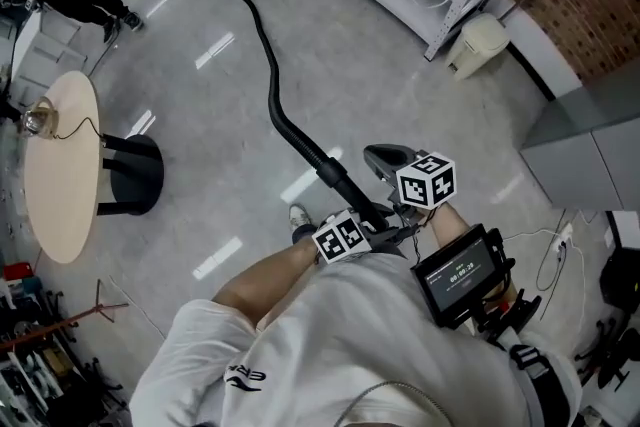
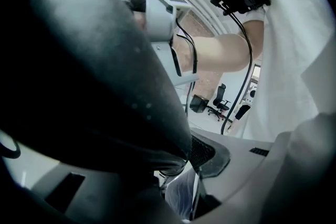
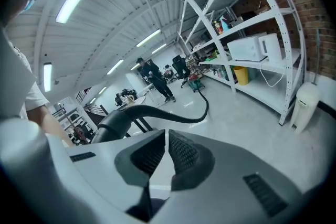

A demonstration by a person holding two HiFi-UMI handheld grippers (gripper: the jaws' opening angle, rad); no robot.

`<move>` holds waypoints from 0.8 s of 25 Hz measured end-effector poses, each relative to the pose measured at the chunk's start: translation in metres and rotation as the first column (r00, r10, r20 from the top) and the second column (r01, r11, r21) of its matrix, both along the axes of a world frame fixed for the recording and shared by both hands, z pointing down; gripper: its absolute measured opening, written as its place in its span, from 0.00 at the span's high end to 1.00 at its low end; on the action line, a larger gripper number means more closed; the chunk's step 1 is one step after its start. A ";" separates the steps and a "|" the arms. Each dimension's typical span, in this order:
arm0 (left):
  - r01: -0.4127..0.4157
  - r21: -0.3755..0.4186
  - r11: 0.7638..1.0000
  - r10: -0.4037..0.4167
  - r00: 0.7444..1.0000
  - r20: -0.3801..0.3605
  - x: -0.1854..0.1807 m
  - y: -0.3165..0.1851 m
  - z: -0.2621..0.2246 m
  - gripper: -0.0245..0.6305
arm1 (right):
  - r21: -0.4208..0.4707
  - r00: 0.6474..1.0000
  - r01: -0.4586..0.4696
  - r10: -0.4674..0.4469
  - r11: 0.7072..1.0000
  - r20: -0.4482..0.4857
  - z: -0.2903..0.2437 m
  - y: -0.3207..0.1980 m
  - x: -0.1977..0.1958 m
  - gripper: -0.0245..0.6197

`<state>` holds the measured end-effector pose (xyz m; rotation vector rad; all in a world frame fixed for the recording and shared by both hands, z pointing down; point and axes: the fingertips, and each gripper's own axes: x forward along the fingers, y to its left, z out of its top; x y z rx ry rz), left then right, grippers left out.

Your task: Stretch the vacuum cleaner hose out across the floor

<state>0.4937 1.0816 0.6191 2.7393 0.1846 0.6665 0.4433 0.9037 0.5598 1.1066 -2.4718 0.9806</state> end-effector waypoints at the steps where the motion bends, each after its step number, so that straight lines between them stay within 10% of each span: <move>1: 0.016 -0.010 1.000 -0.016 1.000 -0.001 -0.002 -0.004 0.000 0.76 | 0.003 1.000 0.008 -0.008 1.000 0.001 0.001 0.001 -0.001 0.93; 20: 0.168 -0.038 0.985 -0.170 0.985 -0.032 -0.020 -0.024 -0.014 0.76 | 0.099 0.998 0.063 -0.062 0.993 -0.019 -0.009 0.009 -0.025 0.93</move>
